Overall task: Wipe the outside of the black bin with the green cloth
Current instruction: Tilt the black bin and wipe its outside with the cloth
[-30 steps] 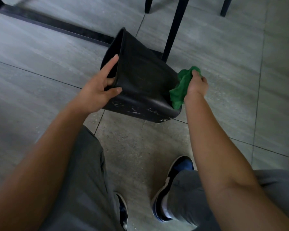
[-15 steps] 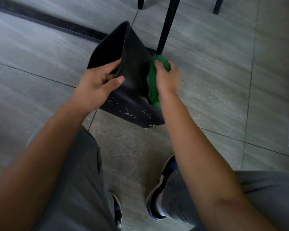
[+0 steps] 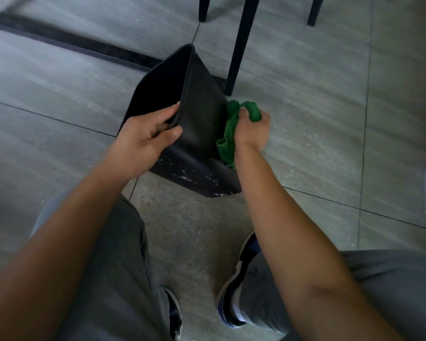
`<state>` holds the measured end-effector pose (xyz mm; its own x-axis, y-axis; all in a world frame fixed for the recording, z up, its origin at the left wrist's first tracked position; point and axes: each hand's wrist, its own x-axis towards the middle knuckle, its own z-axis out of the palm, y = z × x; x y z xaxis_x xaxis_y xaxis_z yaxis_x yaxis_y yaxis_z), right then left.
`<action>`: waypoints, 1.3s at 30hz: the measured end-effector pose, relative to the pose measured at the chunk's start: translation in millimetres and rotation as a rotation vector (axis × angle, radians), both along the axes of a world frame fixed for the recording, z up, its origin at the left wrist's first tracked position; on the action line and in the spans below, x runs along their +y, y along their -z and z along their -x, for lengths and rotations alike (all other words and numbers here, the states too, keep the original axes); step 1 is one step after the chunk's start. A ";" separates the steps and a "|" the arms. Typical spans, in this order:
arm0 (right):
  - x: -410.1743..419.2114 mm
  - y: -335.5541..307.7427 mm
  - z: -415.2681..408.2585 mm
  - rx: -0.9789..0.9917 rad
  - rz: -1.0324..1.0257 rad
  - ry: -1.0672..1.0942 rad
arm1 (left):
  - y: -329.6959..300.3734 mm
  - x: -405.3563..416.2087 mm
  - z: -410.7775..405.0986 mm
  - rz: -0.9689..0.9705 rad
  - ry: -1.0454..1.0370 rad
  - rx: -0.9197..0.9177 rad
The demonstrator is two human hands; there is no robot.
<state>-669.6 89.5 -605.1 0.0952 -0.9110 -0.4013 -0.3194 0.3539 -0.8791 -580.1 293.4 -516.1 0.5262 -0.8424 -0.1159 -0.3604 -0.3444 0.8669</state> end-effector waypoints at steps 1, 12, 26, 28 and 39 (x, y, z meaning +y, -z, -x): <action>-5.3 -2.3 4.5 -0.018 -0.046 0.046 | -2.8 -0.9 -1.2 -0.020 0.023 -0.021; -63.5 -67.2 12.1 -0.637 -0.313 0.086 | -10.4 2.2 -19.7 -0.024 -0.159 -0.162; -46.0 -50.9 8.9 -0.495 -0.390 -0.045 | -12.1 11.8 -15.8 -0.031 0.099 0.353; -47.0 -49.0 5.4 -0.528 -0.387 -0.038 | -12.0 8.0 -7.1 -0.051 0.063 0.326; -16.3 -66.9 -15.3 -0.243 -0.155 -0.393 | -1.5 -6.4 0.2 0.011 -0.314 0.233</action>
<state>-654.4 73.1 -538.2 0.5278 -0.7187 -0.4528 -0.2475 0.3798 -0.8914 -580.3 287.0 -514.6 0.7192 -0.6465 -0.2546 -0.0322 -0.3969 0.9173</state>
